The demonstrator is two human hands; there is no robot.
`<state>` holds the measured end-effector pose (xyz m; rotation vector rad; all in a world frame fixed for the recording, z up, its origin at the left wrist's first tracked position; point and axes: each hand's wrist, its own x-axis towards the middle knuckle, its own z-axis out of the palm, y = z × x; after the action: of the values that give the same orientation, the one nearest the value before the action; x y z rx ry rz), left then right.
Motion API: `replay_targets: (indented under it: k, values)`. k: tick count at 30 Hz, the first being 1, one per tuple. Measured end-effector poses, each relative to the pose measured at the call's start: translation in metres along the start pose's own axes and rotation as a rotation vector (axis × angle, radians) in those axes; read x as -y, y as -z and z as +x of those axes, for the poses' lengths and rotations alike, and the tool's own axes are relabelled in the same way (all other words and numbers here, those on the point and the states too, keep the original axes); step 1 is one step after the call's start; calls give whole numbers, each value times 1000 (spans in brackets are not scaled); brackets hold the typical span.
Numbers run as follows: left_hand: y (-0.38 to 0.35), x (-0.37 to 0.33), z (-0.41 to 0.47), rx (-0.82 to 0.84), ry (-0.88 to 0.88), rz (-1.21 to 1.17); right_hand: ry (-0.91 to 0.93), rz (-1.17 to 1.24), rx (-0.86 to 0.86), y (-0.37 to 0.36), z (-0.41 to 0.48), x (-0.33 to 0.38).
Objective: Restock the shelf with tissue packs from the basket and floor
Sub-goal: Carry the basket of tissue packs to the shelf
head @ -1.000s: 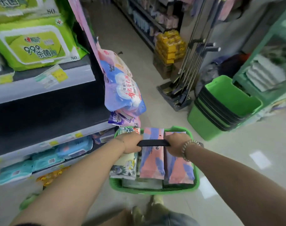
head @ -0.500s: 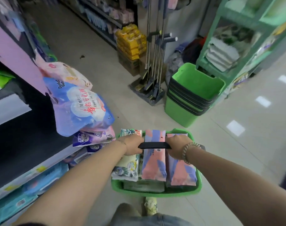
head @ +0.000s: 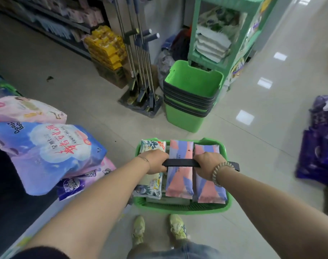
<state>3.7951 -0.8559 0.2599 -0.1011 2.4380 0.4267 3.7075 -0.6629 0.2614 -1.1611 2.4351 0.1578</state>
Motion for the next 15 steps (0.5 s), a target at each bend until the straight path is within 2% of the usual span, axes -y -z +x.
replay_targets:
  k: [15]
  values:
    - [-8,-15,10,53,-337,318,-390,141,-82,-35,-69,34]
